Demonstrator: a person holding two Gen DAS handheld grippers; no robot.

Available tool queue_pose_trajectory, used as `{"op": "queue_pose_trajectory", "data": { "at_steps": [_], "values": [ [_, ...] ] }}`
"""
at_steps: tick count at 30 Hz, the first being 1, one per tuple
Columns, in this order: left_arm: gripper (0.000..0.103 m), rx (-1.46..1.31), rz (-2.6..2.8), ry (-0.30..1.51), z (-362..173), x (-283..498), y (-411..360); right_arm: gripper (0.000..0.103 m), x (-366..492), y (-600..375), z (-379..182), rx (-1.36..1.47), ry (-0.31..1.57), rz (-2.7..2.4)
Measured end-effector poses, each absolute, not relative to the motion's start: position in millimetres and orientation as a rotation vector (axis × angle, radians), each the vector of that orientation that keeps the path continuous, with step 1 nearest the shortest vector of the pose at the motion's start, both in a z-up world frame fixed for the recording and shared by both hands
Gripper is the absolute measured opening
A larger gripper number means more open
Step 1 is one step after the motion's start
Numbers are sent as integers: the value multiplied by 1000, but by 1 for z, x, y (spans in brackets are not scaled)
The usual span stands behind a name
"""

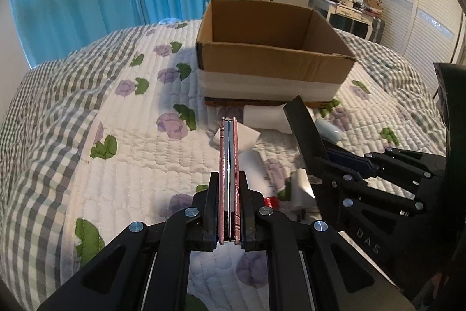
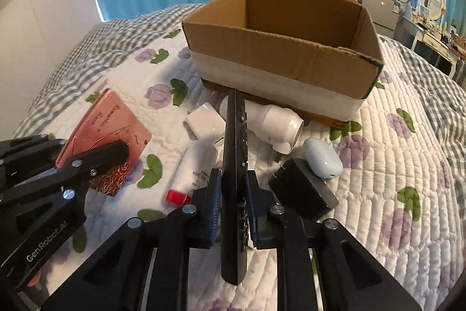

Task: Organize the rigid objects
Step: 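Carry wallet and remote into the box and open both grippers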

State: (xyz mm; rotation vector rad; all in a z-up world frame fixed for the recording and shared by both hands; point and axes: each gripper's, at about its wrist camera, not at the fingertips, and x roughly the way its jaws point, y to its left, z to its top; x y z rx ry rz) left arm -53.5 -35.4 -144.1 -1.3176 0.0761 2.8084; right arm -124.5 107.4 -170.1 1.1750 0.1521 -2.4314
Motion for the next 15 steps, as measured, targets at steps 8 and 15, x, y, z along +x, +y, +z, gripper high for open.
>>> {"op": "queue_pose_trajectory", "data": {
  "at_steps": [8,15],
  "values": [
    [10,-1235,2800,94,-109,-51,-19,15,-109,123,-120,1039,103,-2471],
    [10,-1118,2798,91,-62,-84,-10,15,-130,135,-40,862,90,-2503]
  ]
}}
